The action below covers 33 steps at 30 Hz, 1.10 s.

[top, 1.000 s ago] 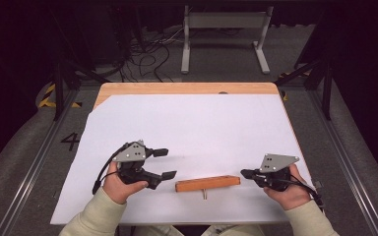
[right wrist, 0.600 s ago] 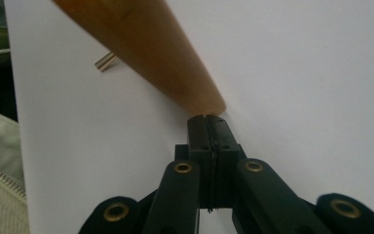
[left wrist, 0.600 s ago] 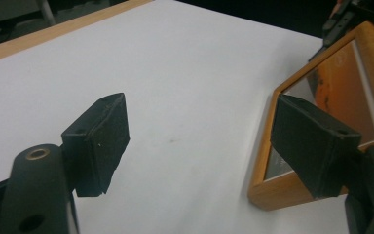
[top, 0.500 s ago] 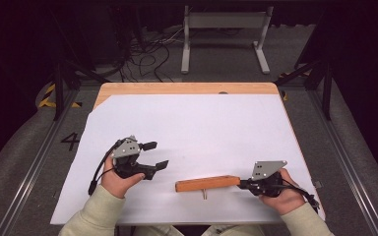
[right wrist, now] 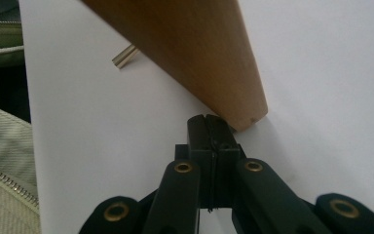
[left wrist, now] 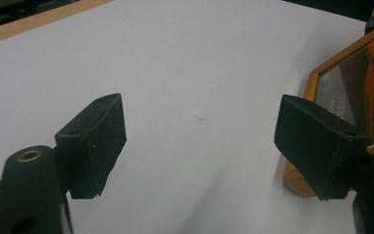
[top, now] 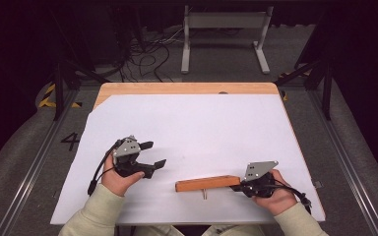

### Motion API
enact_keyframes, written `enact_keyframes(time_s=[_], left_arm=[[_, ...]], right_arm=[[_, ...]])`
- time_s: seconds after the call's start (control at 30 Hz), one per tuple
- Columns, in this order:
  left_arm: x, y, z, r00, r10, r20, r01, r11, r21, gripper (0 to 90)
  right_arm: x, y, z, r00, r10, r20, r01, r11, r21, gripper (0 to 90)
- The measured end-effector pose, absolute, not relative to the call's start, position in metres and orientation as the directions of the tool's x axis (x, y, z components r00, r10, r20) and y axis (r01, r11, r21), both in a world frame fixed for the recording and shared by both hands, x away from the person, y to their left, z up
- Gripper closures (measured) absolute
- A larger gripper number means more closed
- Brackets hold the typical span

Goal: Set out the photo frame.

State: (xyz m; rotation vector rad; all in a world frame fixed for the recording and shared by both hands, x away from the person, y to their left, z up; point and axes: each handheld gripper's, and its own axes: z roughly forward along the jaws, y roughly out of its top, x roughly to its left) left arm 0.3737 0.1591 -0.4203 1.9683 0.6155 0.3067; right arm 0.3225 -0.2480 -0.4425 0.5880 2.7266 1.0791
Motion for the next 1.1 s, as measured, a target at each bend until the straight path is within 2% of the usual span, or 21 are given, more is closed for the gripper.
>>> enact_keyframes(time_s=[0.63,1.1], left_arm=[[0.373,0.163,-0.425,0.824,0.565,-0.045,0.307,-0.376,0.874,19.1],[0.371,0.164,-0.429,0.819,0.572,-0.049,0.32,-0.383,0.866,19.1]], right_arm=[[0.357,-0.233,-0.445,-0.848,0.529,0.022,0.375,0.57,0.731,90.0],[0.386,-0.215,-0.446,-0.815,0.579,0.01,0.385,0.528,0.757,90.0]])
